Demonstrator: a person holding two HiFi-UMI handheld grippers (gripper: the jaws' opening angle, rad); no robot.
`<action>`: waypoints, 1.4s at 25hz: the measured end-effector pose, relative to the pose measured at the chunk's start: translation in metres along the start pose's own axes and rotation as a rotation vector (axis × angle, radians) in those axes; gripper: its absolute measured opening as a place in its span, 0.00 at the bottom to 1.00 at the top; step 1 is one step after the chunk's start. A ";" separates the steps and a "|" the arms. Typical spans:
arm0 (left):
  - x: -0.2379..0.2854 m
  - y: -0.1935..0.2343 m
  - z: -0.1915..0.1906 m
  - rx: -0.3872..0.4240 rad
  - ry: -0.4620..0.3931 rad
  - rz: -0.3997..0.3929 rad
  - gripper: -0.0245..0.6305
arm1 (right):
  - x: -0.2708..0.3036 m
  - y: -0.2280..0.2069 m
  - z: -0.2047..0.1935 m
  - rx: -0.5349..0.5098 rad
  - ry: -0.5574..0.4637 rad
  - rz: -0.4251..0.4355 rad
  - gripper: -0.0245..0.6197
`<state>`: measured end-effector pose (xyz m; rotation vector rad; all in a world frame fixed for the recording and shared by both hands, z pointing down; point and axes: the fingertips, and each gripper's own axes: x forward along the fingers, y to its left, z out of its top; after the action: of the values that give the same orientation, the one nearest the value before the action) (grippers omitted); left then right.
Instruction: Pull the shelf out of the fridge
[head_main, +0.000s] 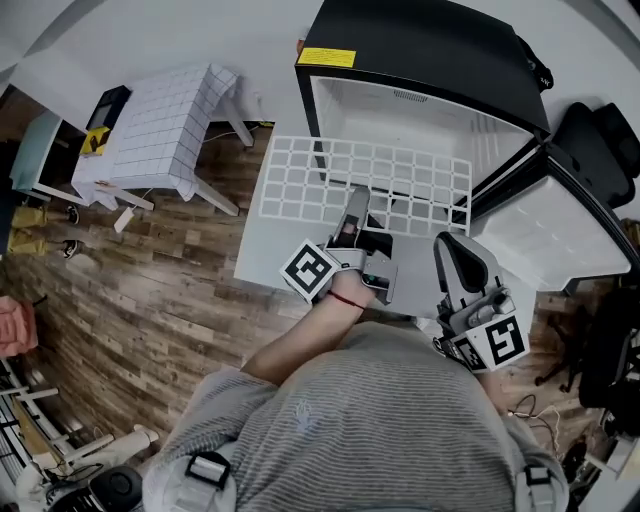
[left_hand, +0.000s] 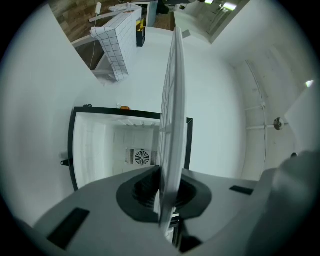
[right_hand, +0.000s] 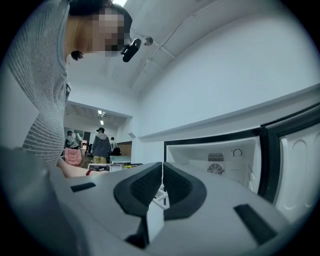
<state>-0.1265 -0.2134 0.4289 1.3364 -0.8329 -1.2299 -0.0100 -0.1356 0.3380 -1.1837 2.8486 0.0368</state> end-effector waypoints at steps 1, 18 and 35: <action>-0.003 -0.002 0.005 0.005 0.002 0.000 0.08 | 0.003 0.005 0.001 -0.001 -0.009 0.001 0.06; -0.048 -0.031 -0.010 0.049 -0.179 -0.032 0.08 | -0.039 0.019 0.021 -0.009 -0.039 0.189 0.06; -0.108 -0.037 -0.068 0.090 -0.266 -0.035 0.08 | -0.112 0.034 0.017 0.040 -0.047 0.305 0.06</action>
<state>-0.0911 -0.0873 0.4062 1.2798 -1.0661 -1.4323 0.0454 -0.0310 0.3279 -0.7226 2.9433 0.0208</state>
